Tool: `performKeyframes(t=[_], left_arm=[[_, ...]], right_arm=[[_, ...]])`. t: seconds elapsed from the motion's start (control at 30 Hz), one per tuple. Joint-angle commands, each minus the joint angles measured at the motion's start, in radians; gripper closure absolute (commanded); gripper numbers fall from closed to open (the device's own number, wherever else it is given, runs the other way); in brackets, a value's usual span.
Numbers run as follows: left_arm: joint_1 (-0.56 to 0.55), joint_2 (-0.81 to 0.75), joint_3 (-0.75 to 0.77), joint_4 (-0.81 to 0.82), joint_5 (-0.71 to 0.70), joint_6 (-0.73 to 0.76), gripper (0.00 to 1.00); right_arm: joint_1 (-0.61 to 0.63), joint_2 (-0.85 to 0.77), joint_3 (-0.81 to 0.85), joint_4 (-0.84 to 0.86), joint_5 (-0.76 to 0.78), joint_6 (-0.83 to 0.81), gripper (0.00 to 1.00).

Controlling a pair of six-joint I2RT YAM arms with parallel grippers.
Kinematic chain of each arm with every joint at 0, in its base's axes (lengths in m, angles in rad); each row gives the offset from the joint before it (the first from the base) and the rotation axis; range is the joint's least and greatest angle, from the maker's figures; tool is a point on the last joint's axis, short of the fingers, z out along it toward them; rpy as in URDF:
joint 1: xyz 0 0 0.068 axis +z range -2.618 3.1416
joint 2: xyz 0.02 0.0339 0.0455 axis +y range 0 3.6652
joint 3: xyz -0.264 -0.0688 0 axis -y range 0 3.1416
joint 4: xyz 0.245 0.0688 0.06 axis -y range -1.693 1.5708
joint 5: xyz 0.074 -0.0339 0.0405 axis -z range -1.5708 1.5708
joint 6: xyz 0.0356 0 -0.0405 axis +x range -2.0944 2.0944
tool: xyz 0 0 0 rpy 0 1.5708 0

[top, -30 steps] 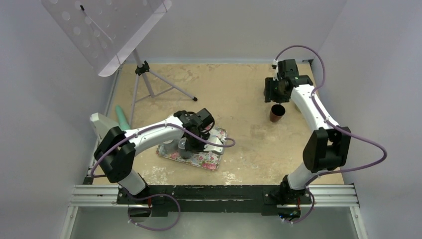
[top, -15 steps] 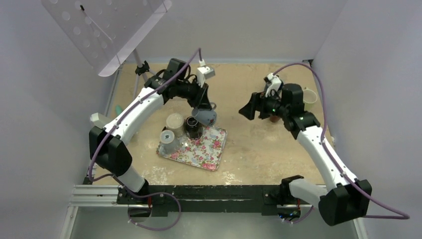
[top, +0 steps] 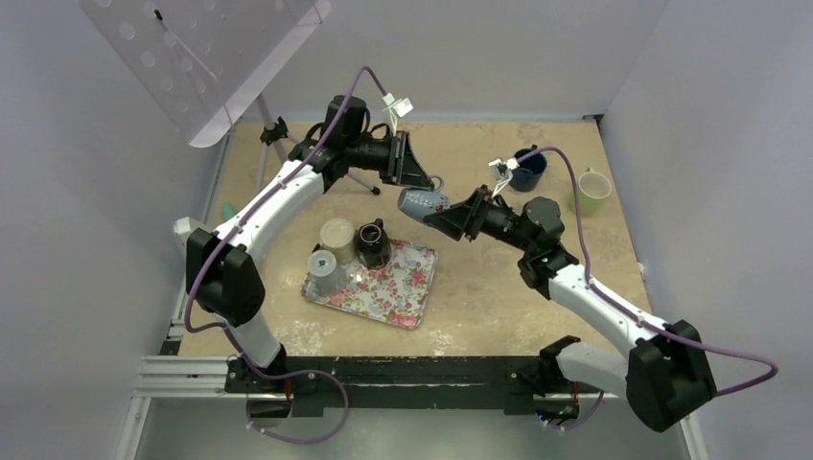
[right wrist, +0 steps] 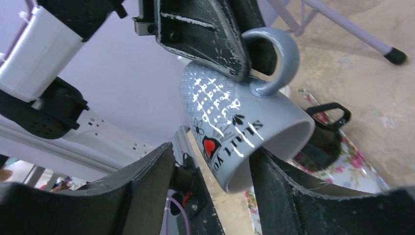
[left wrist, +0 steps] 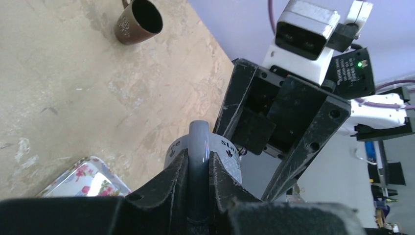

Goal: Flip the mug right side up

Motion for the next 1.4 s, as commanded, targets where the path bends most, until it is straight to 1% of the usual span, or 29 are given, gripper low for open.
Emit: performKeyframes(t=[0.0,0.03,0.1,0.13,0.17,0.2,0.23,0.27,0.3,0.33,0.37,0.43,0.53,0.63,0.77,0.97,1.03,1.23,1.33,1.37], left_arm=[[-0.024,-0.024,0.005,0.150,0.085,-0.133,1.00],[-0.028,-0.026,-0.006,0.160,0.088,-0.140,1.00],[-0.028,-0.029,-0.012,0.167,0.091,-0.132,1.00],[-0.024,-0.031,-0.003,0.146,0.082,-0.102,1.00],[-0.019,-0.032,0.019,0.083,0.051,-0.046,1.00],[-0.014,-0.031,0.058,0.006,-0.002,0.038,0.88],[-0.009,-0.031,0.114,-0.085,-0.068,0.134,0.50],[-0.008,-0.032,0.139,-0.167,-0.155,0.228,0.33],[-0.008,-0.035,0.175,-0.233,-0.245,0.312,0.09],[-0.008,-0.038,0.205,-0.281,-0.324,0.379,0.01],[-0.005,-0.042,0.220,-0.320,-0.399,0.443,0.00],[-0.006,-0.049,0.233,-0.350,-0.519,0.554,0.00],[-0.005,-0.052,0.231,-0.384,-0.610,0.687,0.00],[-0.006,-0.045,0.230,-0.439,-0.659,0.779,0.00],[-0.006,-0.041,0.201,-0.482,-0.725,0.818,0.00],[-0.006,-0.016,0.139,-0.527,-0.737,0.829,0.00],[-0.007,0.005,0.128,-0.561,-0.722,0.823,0.00],[-0.009,0.054,0.068,-0.590,-0.673,0.804,0.00],[-0.018,0.090,0.060,-0.615,-0.648,0.802,0.00],[-0.021,0.100,0.055,-0.616,-0.645,0.801,0.00]], right_arm=[[0.031,0.039,0.050,0.236,-0.024,0.112,0.43],[0.032,0.048,0.067,0.239,-0.025,0.117,0.54],[0.034,0.056,0.094,0.220,-0.024,0.112,0.81],[0.033,0.050,0.112,0.176,-0.009,0.092,0.92],[0.033,0.041,0.138,0.080,0.028,0.056,1.00],[0.032,0.033,0.177,-0.053,0.088,-0.006,1.00],[0.032,0.032,0.228,-0.230,0.168,-0.080,1.00],[0.033,0.041,0.282,-0.383,0.265,-0.158,1.00],[0.032,0.057,0.335,-0.526,0.358,-0.233,1.00],[0.032,0.079,0.382,-0.667,0.454,-0.286,1.00],[0.033,0.109,0.431,-0.768,0.541,-0.355,1.00],[0.034,0.169,0.515,-0.930,0.679,-0.429,1.00],[0.029,0.277,0.619,-1.080,0.819,-0.508,1.00],[0.012,0.422,0.758,-1.220,0.874,-0.568,1.00],[-0.013,0.594,0.898,-1.371,0.882,-0.623,1.00],[-0.062,0.735,0.979,-1.411,0.824,-0.674,1.00],[-0.083,0.770,0.992,-1.419,0.811,-0.685,1.00],[-0.130,0.847,1.004,-1.414,0.764,-0.713,1.00],[-0.134,0.864,1.015,-1.410,0.754,-0.718,0.82],[-0.134,0.867,1.019,-1.410,0.752,-0.719,0.78]])
